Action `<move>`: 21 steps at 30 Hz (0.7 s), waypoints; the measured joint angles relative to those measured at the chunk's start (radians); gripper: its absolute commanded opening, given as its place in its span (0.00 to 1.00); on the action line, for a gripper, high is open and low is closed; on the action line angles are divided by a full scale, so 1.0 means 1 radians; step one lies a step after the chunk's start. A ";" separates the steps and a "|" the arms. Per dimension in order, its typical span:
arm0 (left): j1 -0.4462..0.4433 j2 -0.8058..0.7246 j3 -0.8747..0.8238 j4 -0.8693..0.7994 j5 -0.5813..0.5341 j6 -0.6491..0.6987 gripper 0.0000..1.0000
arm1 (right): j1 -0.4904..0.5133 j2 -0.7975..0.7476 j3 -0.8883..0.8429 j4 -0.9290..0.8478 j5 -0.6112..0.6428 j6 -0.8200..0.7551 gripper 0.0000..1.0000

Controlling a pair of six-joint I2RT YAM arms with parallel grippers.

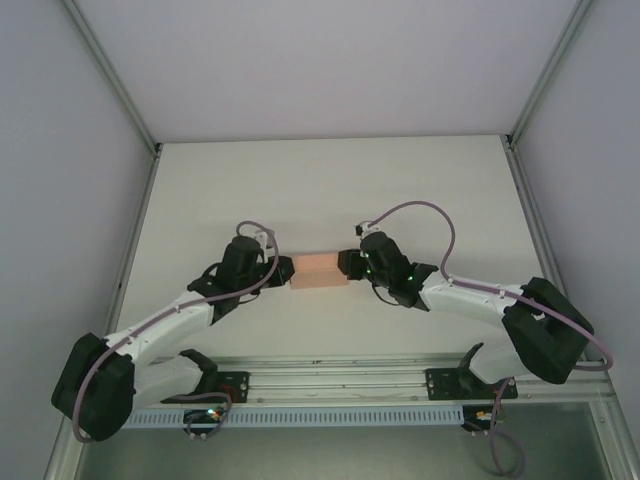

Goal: Assemble paper box

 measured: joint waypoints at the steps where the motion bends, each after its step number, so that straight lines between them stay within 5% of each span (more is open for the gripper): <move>1: 0.000 0.001 -0.008 0.021 0.000 -0.004 0.13 | -0.003 0.000 -0.008 0.018 -0.002 -0.003 0.14; 6: 0.004 0.019 -0.036 0.104 -0.008 -0.009 0.08 | -0.012 0.002 -0.045 0.096 0.000 0.002 0.03; 10: 0.004 0.038 -0.041 0.146 -0.023 -0.002 0.15 | -0.016 0.005 -0.048 0.116 0.005 0.003 0.03; 14: 0.004 0.040 -0.047 0.163 -0.027 0.018 0.22 | -0.015 -0.002 -0.047 0.111 0.006 0.002 0.17; 18: 0.002 0.040 -0.031 0.127 -0.032 0.052 0.46 | -0.013 -0.006 0.001 0.014 0.006 -0.042 0.41; 21: 0.002 0.045 0.011 0.050 -0.047 0.081 0.60 | -0.013 -0.006 0.061 -0.112 0.022 -0.071 0.46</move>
